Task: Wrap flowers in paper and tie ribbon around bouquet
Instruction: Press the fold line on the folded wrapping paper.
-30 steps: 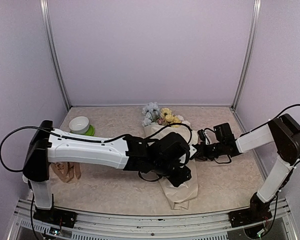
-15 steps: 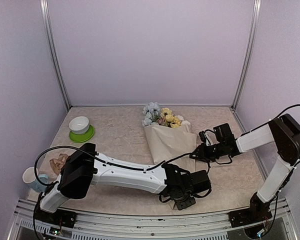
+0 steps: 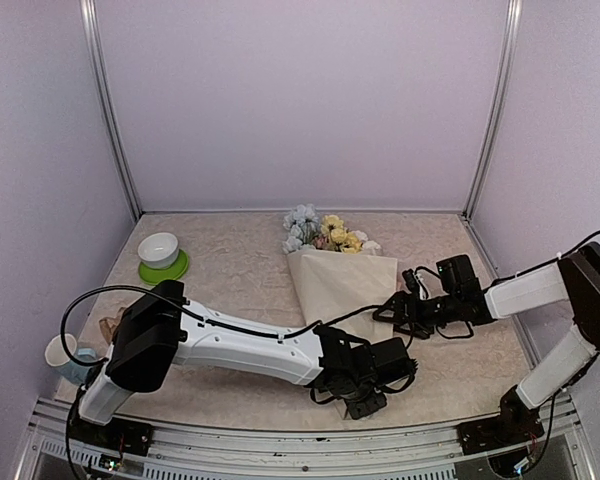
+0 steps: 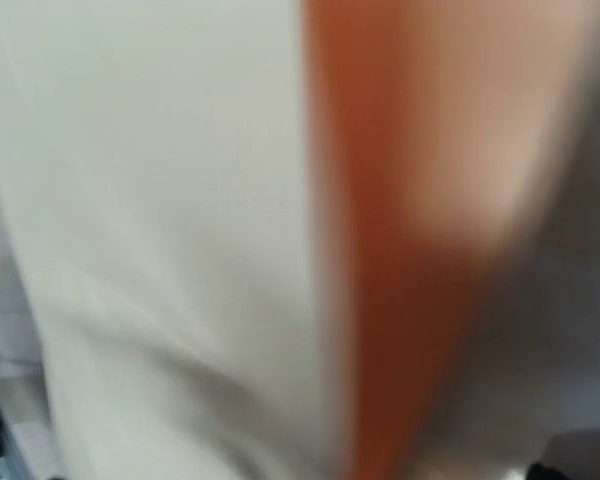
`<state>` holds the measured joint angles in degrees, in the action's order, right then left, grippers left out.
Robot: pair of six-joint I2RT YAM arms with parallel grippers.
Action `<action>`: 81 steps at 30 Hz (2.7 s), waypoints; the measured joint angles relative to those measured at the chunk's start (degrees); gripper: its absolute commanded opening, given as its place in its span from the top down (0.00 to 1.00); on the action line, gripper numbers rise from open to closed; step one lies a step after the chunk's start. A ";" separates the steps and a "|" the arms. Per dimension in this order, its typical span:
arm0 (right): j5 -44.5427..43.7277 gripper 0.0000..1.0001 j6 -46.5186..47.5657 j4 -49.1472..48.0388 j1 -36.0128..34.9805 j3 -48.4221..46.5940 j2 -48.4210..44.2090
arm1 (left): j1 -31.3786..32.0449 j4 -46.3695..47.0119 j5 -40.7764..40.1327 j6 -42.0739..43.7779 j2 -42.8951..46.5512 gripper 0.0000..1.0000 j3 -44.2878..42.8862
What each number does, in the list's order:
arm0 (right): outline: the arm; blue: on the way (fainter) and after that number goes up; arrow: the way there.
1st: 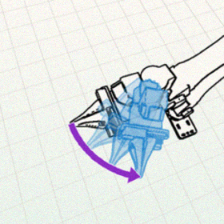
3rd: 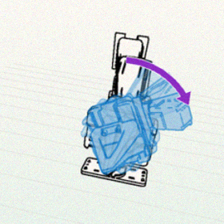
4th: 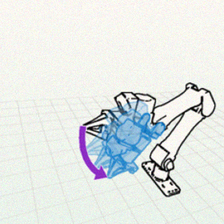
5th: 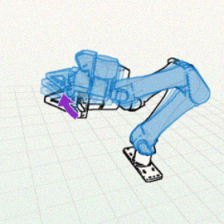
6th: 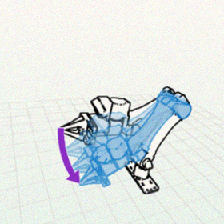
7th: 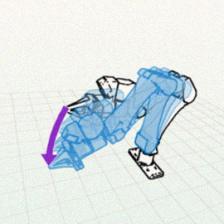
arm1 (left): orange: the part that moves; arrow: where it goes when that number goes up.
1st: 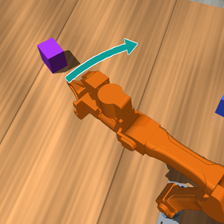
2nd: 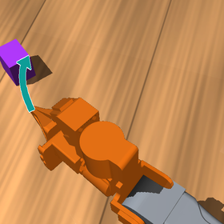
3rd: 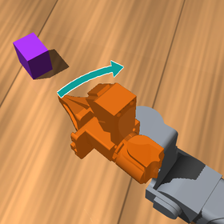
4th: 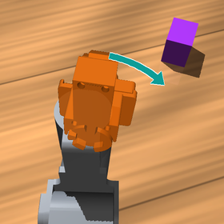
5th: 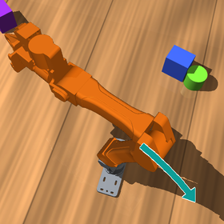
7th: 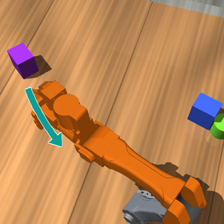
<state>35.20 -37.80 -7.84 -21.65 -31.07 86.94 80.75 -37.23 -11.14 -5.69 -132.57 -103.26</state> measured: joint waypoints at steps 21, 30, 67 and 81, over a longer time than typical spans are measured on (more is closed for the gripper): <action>7.04 1.00 -11.10 -25.68 -4.04 2.45 14.12 | -0.07 2.84 0.20 0.00 1.57 0.65 3.13; 7.21 1.00 -12.24 -25.51 -4.22 2.67 14.03 | -1.05 6.45 1.81 -0.50 7.82 0.40 11.04; 6.16 1.00 -11.58 -20.68 -5.27 2.62 11.61 | 0.52 4.00 11.87 2.14 14.64 0.77 13.90; 5.49 1.00 -11.56 -20.00 -5.35 2.62 10.49 | 2.14 1.49 15.32 6.08 0.96 0.74 1.27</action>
<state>40.69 -49.36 -27.83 -27.00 -28.45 97.43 82.89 -35.75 4.19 0.38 -131.61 -102.00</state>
